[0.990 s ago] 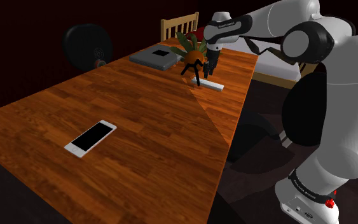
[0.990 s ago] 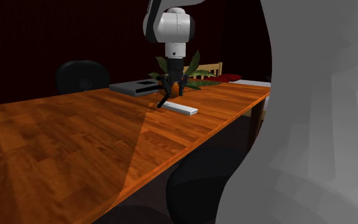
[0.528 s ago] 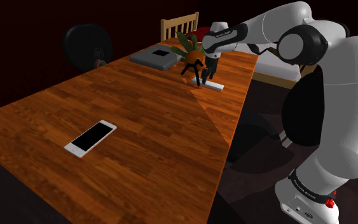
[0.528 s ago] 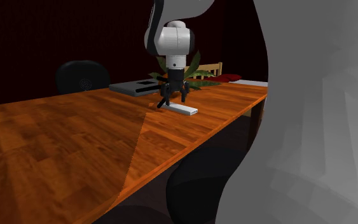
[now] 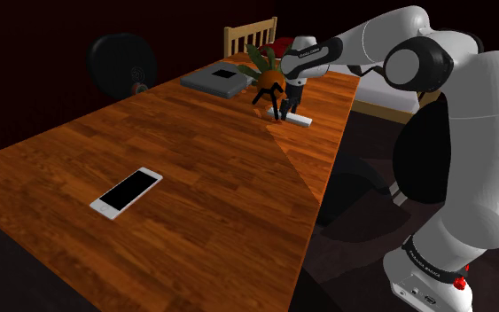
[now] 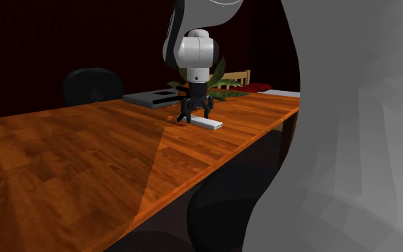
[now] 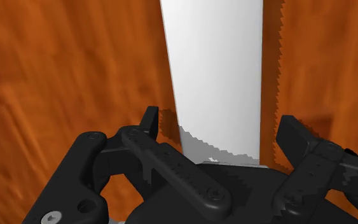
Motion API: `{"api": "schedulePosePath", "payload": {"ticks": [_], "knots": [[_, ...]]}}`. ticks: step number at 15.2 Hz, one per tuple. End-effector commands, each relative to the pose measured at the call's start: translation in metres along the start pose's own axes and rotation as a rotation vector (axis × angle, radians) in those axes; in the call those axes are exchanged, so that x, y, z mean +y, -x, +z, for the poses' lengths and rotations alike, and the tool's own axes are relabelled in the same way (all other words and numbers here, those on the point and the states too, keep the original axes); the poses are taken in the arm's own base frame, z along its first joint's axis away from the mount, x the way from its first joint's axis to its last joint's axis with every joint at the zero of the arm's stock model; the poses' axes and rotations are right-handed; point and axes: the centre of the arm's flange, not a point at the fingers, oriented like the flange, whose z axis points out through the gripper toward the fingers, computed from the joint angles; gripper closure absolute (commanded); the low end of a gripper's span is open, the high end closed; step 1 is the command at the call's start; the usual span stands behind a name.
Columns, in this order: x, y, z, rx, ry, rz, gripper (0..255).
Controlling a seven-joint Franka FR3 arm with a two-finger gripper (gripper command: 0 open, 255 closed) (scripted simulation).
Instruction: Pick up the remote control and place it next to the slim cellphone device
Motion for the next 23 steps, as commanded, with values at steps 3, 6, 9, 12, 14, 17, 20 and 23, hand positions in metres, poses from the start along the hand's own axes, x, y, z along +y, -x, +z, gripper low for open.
{"api": "schedulePosePath", "payload": {"ticks": [3,6,9,12,14,17,20,23], "knots": [[0.0,0.0,0.0,0.0,0.0,0.0,255],[0.0,0.0,0.0,0.0,0.0,0.0,255],[0.0,0.0,0.0,0.0,0.0,0.0,255],[0.0,0.0,0.0,0.0,0.0,0.0,255],[0.0,0.0,-0.01,0.0,0.0,0.0,255],[0.0,0.0,-0.026,0.0,0.0,0.0,255],[-0.001,0.0,-0.042,0.0,0.0,0.0,255],[-0.001,0.0,-0.058,0.0,0.0,0.0,255]]}}
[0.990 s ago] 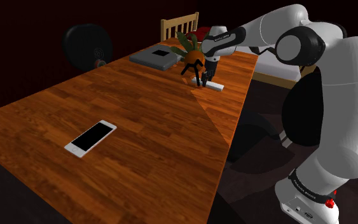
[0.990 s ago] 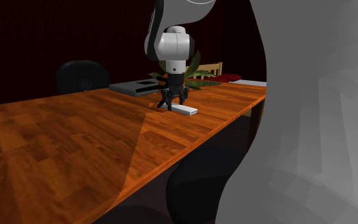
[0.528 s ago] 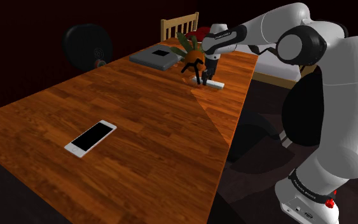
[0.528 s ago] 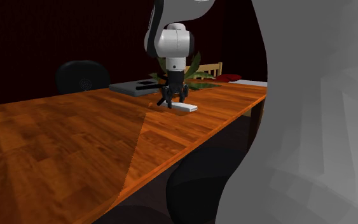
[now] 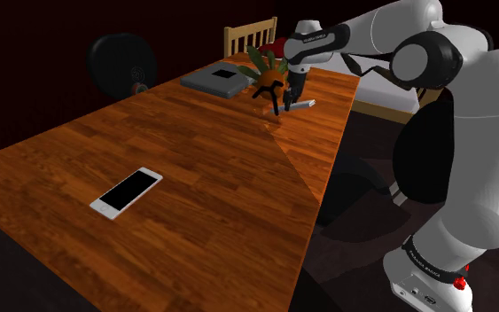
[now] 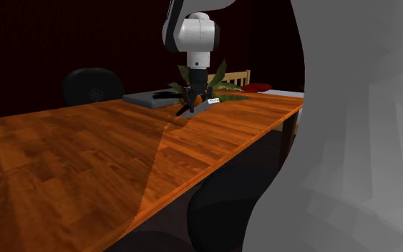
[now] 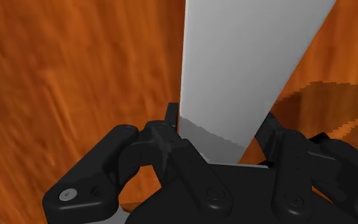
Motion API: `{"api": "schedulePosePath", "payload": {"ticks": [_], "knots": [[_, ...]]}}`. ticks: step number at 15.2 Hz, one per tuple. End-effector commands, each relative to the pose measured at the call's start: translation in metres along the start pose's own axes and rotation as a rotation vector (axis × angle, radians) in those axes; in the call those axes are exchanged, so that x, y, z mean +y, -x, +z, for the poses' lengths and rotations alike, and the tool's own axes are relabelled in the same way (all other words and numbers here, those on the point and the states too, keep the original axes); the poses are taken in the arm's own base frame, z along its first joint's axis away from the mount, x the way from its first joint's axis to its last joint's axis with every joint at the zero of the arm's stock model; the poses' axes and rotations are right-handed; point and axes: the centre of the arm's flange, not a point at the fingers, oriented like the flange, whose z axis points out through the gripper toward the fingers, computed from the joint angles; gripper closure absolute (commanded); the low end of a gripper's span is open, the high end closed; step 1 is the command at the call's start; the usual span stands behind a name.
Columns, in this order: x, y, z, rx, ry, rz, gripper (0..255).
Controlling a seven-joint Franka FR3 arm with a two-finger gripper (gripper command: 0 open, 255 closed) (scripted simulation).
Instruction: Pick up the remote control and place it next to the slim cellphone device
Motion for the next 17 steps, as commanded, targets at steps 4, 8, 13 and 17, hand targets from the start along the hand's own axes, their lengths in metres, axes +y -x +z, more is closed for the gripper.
{"api": "schedulePosePath", "payload": {"ticks": [4,8,13,17], "knots": [[-0.002,0.0,-0.028,0.001,0.0,0.0,255],[-0.029,0.001,-0.037,0.001,0.0,0.0,255],[-0.094,0.006,-0.037,0.001,0.0,0.0,255],[-0.147,0.009,-0.036,0.001,0.0,0.0,255]]}}
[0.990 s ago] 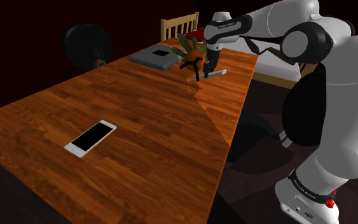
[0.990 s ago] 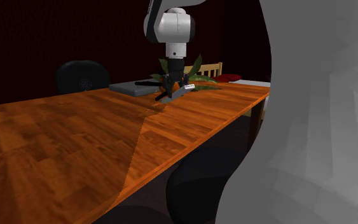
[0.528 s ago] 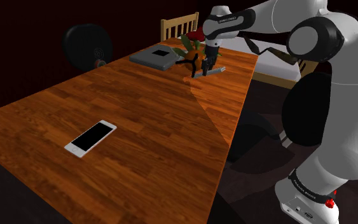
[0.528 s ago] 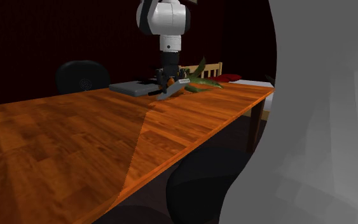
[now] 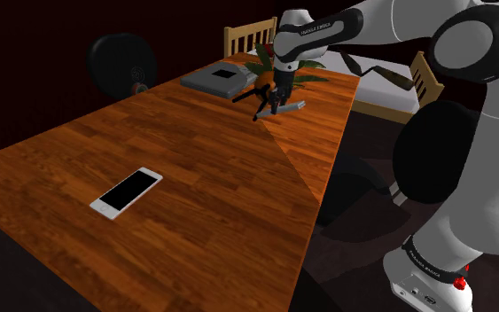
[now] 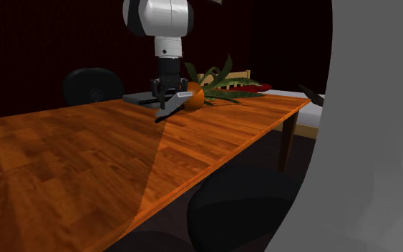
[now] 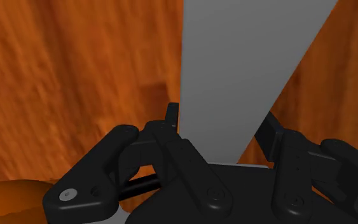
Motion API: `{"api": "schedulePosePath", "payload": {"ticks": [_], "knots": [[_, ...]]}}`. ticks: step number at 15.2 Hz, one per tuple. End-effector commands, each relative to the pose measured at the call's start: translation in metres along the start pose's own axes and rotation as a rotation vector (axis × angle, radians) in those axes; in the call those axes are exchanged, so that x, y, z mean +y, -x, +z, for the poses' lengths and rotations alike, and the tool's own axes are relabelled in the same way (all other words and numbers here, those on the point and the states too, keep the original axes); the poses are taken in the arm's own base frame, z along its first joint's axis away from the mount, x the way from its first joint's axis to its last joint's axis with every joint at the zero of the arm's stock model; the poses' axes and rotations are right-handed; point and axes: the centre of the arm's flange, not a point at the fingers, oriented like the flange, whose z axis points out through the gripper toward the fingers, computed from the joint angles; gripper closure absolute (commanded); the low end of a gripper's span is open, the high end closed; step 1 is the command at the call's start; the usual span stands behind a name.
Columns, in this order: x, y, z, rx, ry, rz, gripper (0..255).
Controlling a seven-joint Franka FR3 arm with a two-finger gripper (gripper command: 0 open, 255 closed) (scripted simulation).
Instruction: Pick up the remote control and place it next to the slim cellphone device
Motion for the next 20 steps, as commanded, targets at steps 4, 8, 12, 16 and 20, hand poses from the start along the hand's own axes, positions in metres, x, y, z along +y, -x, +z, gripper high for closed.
{"api": "schedulePosePath", "payload": {"ticks": [4,8,12,16,20], "knots": [[-0.067,0.004,-0.001,0.001,0.0,0.001,255],[-0.12,0.008,0.0,0.001,0.0,0.001,255],[-0.172,0.011,0.0,0.001,0.0,0.001,255],[-0.225,0.014,0.0,0.001,0.0,0.001,255],[-0.278,0.018,0.001,0.001,0.0,0.001,255]]}}
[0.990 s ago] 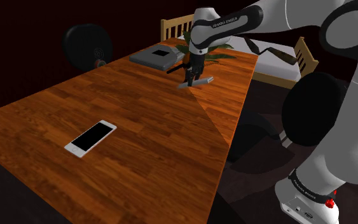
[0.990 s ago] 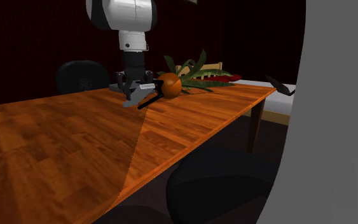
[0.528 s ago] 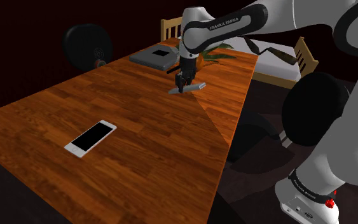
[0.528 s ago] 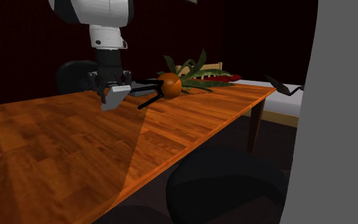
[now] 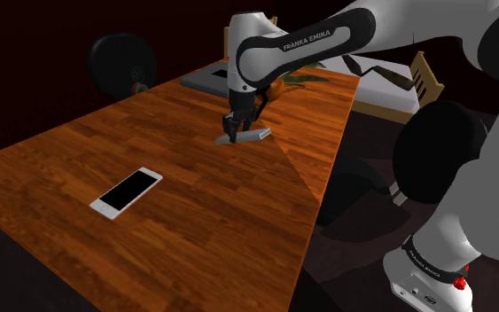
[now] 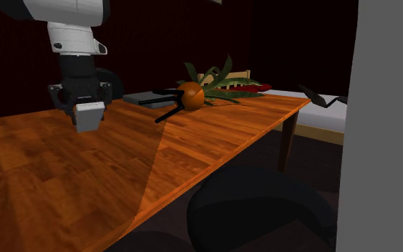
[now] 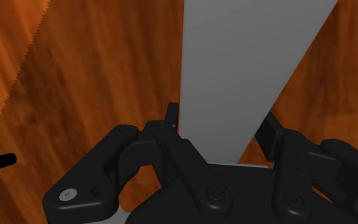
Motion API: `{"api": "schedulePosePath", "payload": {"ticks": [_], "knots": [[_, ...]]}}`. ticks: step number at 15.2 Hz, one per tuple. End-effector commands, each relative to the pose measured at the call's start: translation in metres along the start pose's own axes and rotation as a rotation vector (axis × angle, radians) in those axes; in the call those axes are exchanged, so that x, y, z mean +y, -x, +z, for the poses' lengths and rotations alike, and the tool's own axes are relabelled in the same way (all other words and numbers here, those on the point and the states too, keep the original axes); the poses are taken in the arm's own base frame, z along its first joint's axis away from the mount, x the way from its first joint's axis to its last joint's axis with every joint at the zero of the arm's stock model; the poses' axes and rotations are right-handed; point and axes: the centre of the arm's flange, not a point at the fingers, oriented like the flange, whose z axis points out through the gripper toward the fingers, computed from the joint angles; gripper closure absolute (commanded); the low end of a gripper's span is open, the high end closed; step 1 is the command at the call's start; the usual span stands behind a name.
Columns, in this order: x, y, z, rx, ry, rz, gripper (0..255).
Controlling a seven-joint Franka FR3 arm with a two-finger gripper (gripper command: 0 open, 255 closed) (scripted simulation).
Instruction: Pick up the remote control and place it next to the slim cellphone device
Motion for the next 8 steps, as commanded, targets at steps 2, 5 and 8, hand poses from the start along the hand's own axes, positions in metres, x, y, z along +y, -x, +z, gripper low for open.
{"api": "schedulePosePath", "payload": {"ticks": [2,5,8], "knots": [[-0.038,0.003,0.001,0.0,0.0,0.002,255],[-0.078,0.006,0.001,0.0,0.0,0.002,255],[-0.117,0.008,0.002,0.0,0.0,0.002,255]]}}
